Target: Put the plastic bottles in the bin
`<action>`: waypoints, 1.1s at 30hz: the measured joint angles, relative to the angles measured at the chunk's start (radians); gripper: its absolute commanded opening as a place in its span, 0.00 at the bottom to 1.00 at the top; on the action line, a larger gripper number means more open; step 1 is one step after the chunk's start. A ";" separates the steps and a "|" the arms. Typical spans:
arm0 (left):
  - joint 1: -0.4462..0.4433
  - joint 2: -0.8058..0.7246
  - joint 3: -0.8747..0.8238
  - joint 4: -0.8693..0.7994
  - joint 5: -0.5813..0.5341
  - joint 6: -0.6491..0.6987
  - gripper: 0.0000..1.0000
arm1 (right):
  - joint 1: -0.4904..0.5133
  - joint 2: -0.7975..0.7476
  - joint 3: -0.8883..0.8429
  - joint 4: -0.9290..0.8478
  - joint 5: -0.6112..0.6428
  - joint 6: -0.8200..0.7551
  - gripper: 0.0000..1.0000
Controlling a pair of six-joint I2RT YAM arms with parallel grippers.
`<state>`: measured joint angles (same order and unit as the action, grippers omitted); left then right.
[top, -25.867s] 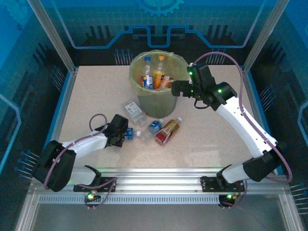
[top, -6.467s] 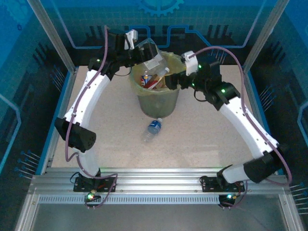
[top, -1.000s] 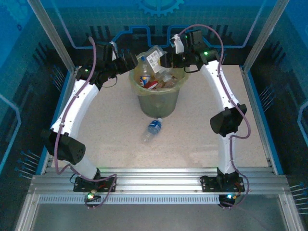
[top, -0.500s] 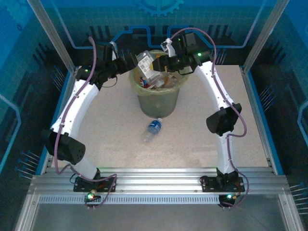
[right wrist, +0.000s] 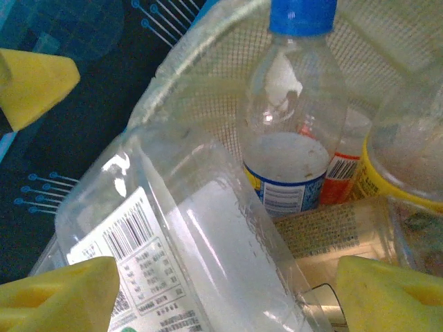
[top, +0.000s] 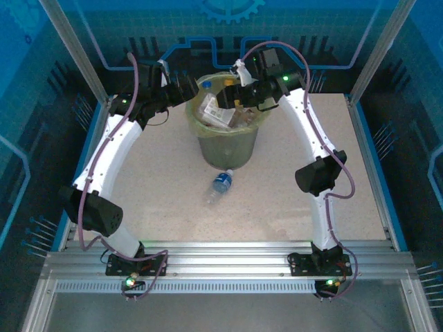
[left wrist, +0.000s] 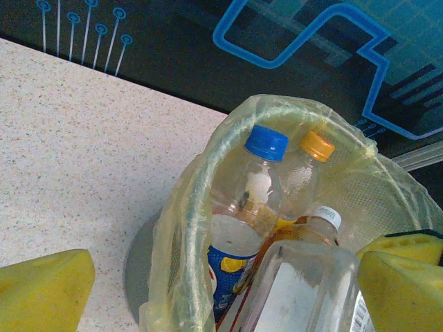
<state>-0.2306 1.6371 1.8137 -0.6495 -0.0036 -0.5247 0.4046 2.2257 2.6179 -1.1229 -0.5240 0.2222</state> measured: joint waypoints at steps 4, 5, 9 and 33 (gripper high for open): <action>0.000 -0.002 0.000 0.000 0.000 0.000 0.99 | 0.006 -0.019 0.042 -0.016 0.074 -0.011 0.94; 0.000 -0.003 0.000 -0.001 0.000 0.000 0.99 | 0.007 -0.032 0.042 -0.020 0.096 -0.012 0.95; 0.000 -0.034 -0.021 0.004 -0.001 0.000 0.99 | 0.020 -0.140 0.002 -0.029 0.233 -0.013 1.00; 0.014 -0.507 -0.682 0.204 -0.137 -0.140 0.99 | 0.602 -0.909 -1.408 0.333 1.067 0.676 1.00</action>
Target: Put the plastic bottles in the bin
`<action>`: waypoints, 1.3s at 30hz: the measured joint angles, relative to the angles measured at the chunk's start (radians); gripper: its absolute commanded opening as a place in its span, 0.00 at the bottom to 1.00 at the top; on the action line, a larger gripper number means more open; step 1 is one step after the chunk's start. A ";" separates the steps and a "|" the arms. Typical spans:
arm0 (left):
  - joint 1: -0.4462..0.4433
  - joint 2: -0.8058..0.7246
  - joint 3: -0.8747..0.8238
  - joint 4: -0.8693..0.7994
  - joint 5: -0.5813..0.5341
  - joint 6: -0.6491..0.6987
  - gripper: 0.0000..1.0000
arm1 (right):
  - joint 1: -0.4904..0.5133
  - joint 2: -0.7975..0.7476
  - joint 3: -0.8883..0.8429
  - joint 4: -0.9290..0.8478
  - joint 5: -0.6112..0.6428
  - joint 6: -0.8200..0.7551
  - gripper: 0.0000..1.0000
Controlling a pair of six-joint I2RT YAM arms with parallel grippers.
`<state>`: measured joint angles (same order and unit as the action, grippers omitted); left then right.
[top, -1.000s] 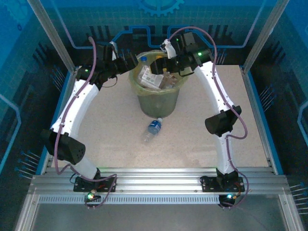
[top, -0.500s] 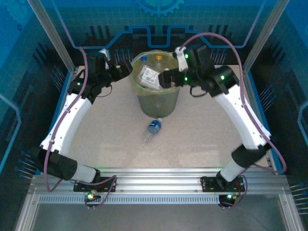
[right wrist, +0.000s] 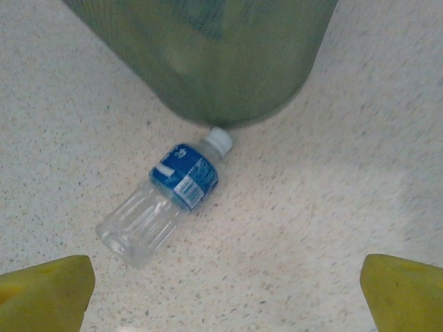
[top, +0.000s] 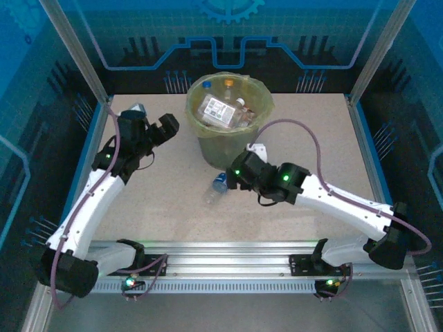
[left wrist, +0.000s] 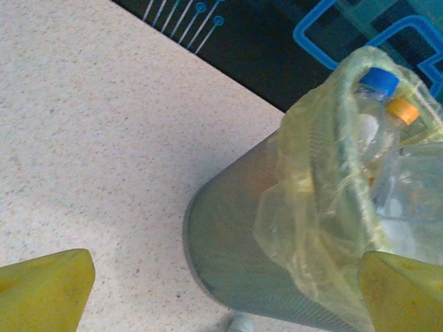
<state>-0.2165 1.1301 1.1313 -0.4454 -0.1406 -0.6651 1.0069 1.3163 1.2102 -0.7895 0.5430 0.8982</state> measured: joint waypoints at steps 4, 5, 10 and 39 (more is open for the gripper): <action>0.001 -0.029 -0.058 0.010 -0.021 -0.018 0.99 | 0.042 0.042 -0.056 0.087 -0.004 0.112 1.00; 0.001 -0.029 -0.063 0.011 -0.021 -0.018 0.99 | 0.045 0.057 -0.064 0.111 -0.009 0.133 1.00; 0.003 -0.029 -0.075 0.012 -0.021 -0.018 0.99 | 0.047 0.153 -0.078 0.199 -0.042 0.208 1.00; 0.027 -0.004 -0.126 0.034 -0.024 -0.017 0.99 | -0.043 0.572 0.064 0.269 -0.186 0.238 0.84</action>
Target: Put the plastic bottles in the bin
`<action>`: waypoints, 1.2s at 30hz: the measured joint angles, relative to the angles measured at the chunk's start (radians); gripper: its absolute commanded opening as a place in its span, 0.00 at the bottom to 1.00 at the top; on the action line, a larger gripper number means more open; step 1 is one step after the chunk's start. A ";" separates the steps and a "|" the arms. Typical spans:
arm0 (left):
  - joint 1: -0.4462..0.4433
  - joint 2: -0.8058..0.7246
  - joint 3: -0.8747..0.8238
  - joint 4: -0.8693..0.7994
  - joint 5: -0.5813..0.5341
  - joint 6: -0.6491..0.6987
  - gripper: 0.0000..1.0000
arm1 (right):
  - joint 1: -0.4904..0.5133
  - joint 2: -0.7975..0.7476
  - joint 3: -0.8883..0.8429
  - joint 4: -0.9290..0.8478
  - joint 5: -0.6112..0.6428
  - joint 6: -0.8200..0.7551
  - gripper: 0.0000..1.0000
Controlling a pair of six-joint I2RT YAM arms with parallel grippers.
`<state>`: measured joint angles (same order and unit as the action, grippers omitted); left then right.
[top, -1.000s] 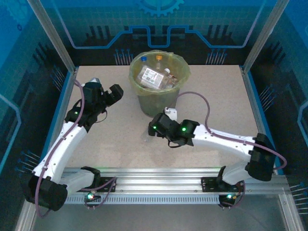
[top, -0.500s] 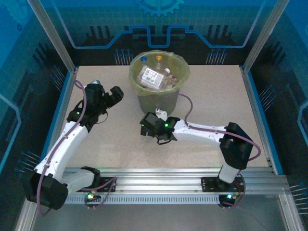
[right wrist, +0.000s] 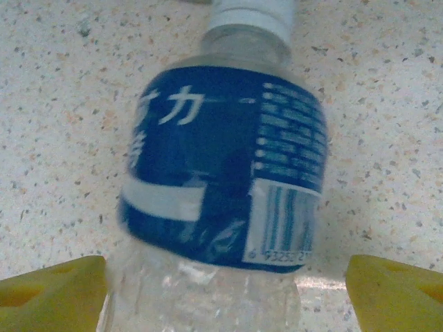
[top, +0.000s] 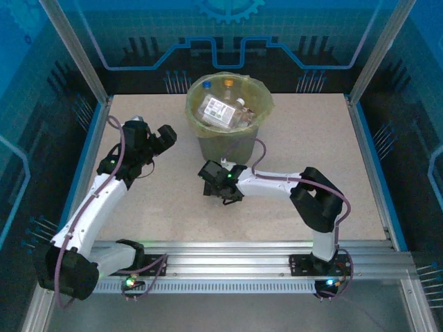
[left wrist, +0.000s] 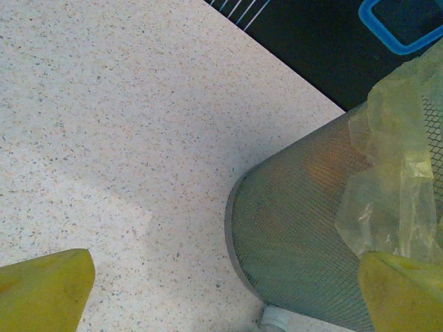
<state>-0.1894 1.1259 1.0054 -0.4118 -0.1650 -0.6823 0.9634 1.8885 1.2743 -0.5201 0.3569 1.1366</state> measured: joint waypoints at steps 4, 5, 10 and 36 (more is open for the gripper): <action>0.003 0.001 0.000 0.000 0.000 0.000 0.99 | -0.024 0.033 0.000 0.021 -0.016 -0.029 0.76; 0.004 0.001 0.000 0.000 0.000 0.000 0.99 | -0.028 0.042 0.000 0.025 -0.021 -0.039 0.74; 0.005 0.001 0.000 0.000 0.000 0.000 0.99 | -0.036 0.061 0.000 0.028 -0.029 -0.079 0.60; 0.018 -0.002 0.000 -0.001 -0.007 -0.001 0.99 | -0.343 -0.665 0.044 -0.410 0.069 -0.437 0.37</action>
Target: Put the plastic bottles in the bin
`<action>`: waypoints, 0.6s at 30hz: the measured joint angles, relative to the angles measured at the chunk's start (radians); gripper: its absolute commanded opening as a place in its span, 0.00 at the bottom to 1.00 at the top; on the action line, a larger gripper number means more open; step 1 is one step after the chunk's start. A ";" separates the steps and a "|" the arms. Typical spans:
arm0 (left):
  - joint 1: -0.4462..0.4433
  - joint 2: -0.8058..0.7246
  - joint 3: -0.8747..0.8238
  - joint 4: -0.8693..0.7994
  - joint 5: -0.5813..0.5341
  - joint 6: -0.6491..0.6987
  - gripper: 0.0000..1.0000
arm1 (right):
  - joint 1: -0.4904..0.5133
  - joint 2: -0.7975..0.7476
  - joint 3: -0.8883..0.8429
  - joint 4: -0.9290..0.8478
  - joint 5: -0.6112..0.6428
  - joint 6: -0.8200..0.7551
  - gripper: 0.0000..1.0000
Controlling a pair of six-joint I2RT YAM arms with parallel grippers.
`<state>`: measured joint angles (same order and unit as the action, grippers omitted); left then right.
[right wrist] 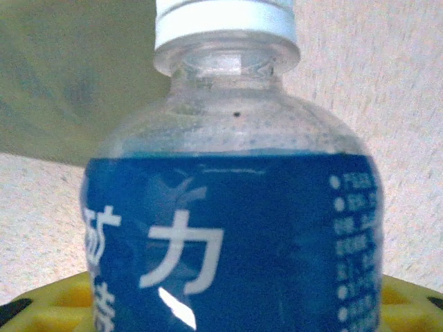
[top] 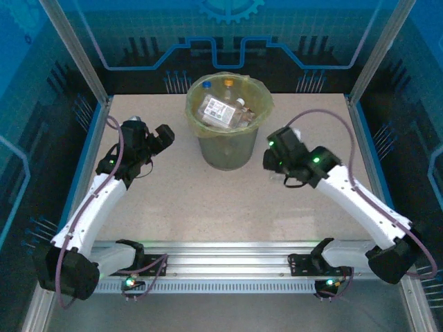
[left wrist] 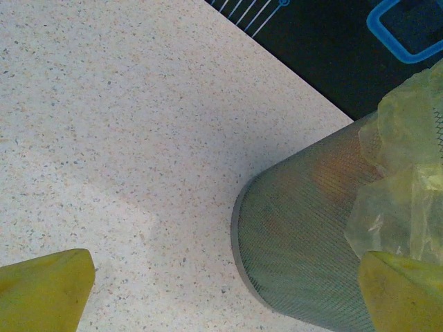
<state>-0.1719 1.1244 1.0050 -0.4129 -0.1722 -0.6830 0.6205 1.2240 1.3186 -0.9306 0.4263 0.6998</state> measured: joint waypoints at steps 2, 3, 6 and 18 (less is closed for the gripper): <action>0.000 -0.001 0.000 0.000 0.000 0.000 0.99 | -0.040 0.007 0.097 -0.007 -0.037 -0.085 0.39; 0.000 -0.001 0.000 0.000 0.001 0.000 0.99 | -0.057 0.019 0.151 -0.006 -0.061 -0.130 0.39; 0.000 -0.001 0.000 0.000 0.004 -0.008 0.99 | -0.085 0.099 0.339 -0.006 -0.140 -0.265 0.39; 0.001 -0.018 0.000 0.001 0.057 -0.042 0.99 | -0.164 0.723 1.169 -0.121 -0.437 -0.642 0.39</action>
<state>-0.1707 1.1065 1.0050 -0.4122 -0.1150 -0.7246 0.4568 1.9472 2.4878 -1.0515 -0.0105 0.0574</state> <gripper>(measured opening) 0.990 0.548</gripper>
